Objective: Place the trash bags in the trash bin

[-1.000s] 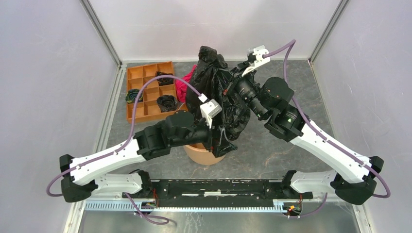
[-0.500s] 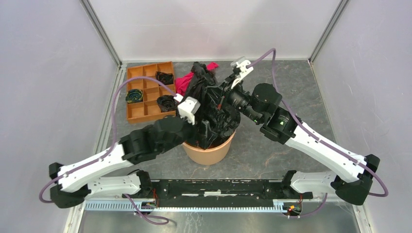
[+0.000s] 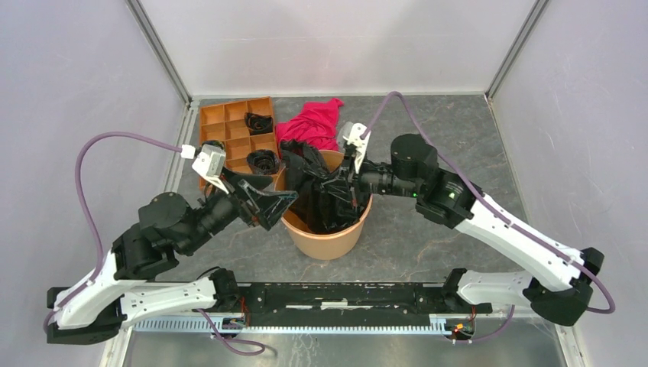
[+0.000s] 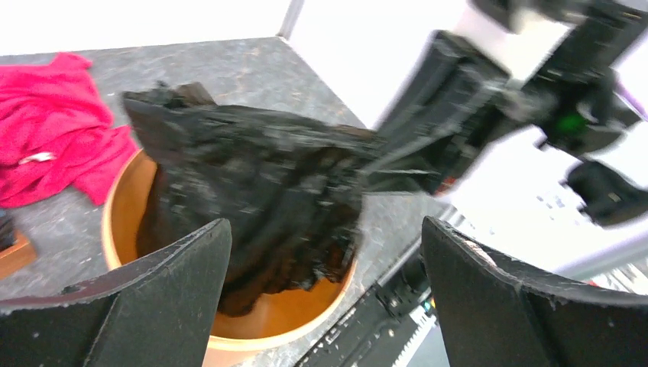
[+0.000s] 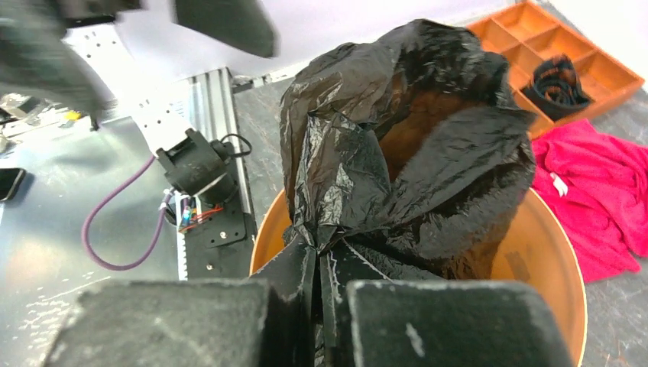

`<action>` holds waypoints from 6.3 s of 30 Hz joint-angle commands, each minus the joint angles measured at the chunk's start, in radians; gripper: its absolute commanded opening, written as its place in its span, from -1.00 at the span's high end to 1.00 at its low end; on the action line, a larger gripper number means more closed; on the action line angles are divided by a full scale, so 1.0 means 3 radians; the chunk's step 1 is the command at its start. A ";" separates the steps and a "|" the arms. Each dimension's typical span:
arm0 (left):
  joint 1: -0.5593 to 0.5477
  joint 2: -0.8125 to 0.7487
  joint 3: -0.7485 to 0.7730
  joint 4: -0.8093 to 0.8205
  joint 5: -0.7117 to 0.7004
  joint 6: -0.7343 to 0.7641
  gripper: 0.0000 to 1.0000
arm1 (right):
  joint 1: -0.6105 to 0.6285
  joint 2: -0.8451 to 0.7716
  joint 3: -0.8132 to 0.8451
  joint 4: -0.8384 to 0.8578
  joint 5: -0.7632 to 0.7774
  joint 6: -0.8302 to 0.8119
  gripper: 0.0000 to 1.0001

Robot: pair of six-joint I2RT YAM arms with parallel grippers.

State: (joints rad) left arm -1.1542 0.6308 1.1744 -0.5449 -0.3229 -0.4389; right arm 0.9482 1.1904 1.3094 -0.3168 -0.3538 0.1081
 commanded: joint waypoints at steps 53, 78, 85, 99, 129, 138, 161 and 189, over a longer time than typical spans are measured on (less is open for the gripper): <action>0.0974 0.0616 -0.0151 -0.0041 -0.0024 -0.0282 0.96 | 0.0000 -0.0416 -0.0563 0.0128 0.0790 0.0159 0.00; 0.0974 0.0511 -0.0208 -0.0130 -0.0023 -0.0250 0.96 | 0.0001 -0.0751 -0.1042 0.0815 0.1444 0.0395 0.91; 0.0974 0.0559 0.0019 -0.0465 0.0138 -0.0163 0.21 | -0.0035 -0.0476 -0.0457 0.0589 0.1599 0.0646 0.99; 0.0974 0.0317 0.0339 -0.0378 0.1512 -0.0918 -1.00 | -0.0047 -0.0295 -0.0220 0.0601 0.1318 0.1151 0.99; 0.0974 0.0537 0.0262 -0.1665 -0.0703 -0.0729 0.62 | -0.0468 0.0045 0.0819 -0.0663 0.0716 -0.0027 0.99; 0.0974 0.0406 0.0365 -0.1586 -0.0505 -0.0349 0.83 | -0.0611 0.0231 0.0936 -0.1244 0.1701 -0.0860 1.00; 0.0974 0.0319 0.0404 -0.1500 0.0049 -0.0049 0.96 | -0.0625 -0.0218 0.0883 -0.1957 0.2403 0.0313 -0.76; 0.0974 0.0205 0.0255 -0.1387 0.0225 -0.0005 0.96 | 0.0269 -0.0324 -0.0440 -0.0014 0.1771 0.1773 -0.15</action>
State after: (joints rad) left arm -0.8642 0.6975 1.2610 -1.0088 -0.2771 -0.4725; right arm 1.0183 1.0920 1.1275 -0.3183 0.0010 0.6712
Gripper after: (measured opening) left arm 0.029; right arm 0.646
